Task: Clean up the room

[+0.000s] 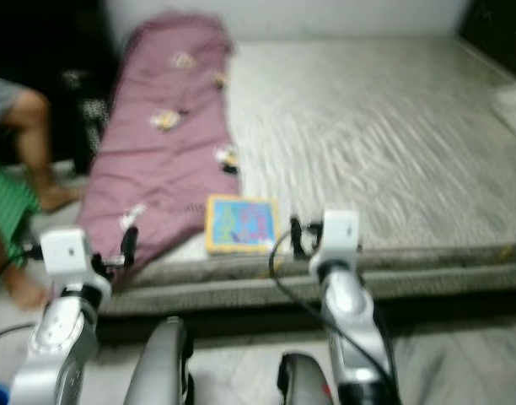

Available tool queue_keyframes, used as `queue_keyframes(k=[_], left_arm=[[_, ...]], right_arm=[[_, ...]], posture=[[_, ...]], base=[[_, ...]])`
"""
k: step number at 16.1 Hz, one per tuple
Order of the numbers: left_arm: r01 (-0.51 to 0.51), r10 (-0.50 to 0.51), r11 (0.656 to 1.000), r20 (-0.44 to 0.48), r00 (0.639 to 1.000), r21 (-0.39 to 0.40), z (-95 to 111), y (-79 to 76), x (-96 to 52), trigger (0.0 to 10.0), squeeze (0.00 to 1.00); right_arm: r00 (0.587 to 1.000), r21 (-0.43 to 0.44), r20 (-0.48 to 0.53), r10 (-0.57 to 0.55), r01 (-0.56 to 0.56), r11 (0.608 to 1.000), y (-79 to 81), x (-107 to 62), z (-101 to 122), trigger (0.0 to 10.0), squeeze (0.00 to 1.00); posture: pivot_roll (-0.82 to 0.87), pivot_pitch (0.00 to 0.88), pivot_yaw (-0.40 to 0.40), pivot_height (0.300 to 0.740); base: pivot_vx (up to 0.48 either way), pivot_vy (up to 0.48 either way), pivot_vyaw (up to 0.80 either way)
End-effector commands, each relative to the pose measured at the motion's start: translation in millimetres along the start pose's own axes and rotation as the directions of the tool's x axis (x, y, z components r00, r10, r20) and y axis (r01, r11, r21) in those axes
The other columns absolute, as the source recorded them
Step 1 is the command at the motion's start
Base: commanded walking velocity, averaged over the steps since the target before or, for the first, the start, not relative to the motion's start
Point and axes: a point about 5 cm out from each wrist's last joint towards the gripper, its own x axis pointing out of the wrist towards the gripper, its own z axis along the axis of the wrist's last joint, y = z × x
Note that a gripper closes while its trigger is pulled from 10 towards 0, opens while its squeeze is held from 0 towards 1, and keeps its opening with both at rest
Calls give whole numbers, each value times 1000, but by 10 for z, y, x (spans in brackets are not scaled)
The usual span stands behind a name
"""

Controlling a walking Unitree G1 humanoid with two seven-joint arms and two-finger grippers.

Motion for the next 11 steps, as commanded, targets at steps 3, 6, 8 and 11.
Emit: queue_keyframes(k=[3,6,8,11], left_arm=[[7,-7,1000,47,999,5,147,-5,79,10000,0],[7,-6,1000,48,999,-1,156,-13,73,10000,0],[3,-3,1000,46,999,-4,153,-12,70,10000,0],[-10,10,1000,48,999,2,158,-5,89,10000,0]], right_arm=[[999,-6,44,17,-16,1000,32,52,126,10000,0],[999,-4,48,21,-21,1000,32,50,144,10000,0],[998,-5,51,22,-22,1000,26,47,149,10000,0],[998,-14,49,29,-28,1000,33,40,148,10000,0]], posture=[[-26,92,4,633],[-33,114,2,598],[-35,113,-1,588],[-39,113,-1,588]], base=[[0,0,0],[0,0,0],[0,0,0],[0,0,0]])
